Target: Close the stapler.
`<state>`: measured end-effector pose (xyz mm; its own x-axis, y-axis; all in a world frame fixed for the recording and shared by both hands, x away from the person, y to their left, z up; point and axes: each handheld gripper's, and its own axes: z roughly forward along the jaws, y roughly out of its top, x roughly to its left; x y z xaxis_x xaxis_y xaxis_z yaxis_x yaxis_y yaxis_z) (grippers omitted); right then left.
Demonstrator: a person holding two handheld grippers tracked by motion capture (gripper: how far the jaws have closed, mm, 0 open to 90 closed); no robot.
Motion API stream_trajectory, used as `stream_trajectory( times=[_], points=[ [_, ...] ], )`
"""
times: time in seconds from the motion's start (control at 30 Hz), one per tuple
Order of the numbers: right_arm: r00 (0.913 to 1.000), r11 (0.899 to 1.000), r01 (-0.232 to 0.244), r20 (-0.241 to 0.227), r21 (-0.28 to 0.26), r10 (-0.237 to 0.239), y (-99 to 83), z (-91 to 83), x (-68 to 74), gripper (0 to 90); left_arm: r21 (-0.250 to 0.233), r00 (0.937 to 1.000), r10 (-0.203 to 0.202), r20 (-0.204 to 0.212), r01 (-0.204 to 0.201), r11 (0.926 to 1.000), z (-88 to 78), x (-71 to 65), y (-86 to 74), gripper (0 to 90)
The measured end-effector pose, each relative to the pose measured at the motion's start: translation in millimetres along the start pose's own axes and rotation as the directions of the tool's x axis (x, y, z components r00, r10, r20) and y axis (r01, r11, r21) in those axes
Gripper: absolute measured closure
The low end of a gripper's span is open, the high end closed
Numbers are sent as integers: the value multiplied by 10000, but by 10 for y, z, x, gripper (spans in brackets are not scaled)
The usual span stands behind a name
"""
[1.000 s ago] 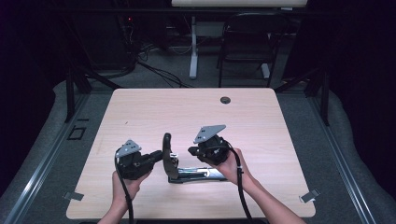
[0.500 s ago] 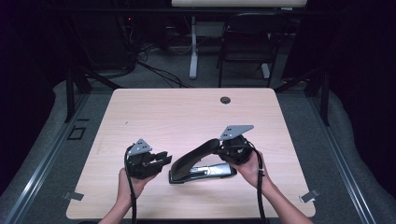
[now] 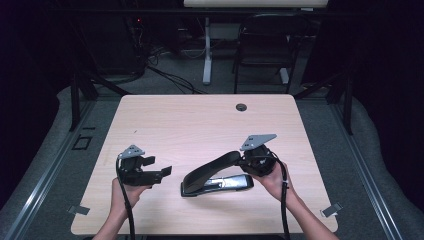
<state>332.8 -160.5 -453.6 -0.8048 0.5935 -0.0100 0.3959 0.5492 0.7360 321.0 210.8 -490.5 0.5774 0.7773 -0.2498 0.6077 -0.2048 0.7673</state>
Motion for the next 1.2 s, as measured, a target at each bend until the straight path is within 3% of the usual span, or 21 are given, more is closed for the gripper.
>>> stream_trajectory(
  times=[0.2,0.33,0.87,1.2],
  points=[
    [10000,9999,-90,-40,137,91,-20,23,-12,900,176,9987,101,-491,-92,9998,-13,27,-2,50],
    [9998,9996,-183,11,233,182,-56,29,-23,900,174,9997,-1,-234,5,9998,-19,68,-13,1],
    [9986,9971,-494,-157,572,503,-229,110,-106,900,428,10000,-40,8,40,9991,26,87,-26,2],
    [9991,9954,-395,-105,874,405,-289,147,-121,900,400,10000,-37,-18,38,9992,19,91,-27,2]
  ],
)
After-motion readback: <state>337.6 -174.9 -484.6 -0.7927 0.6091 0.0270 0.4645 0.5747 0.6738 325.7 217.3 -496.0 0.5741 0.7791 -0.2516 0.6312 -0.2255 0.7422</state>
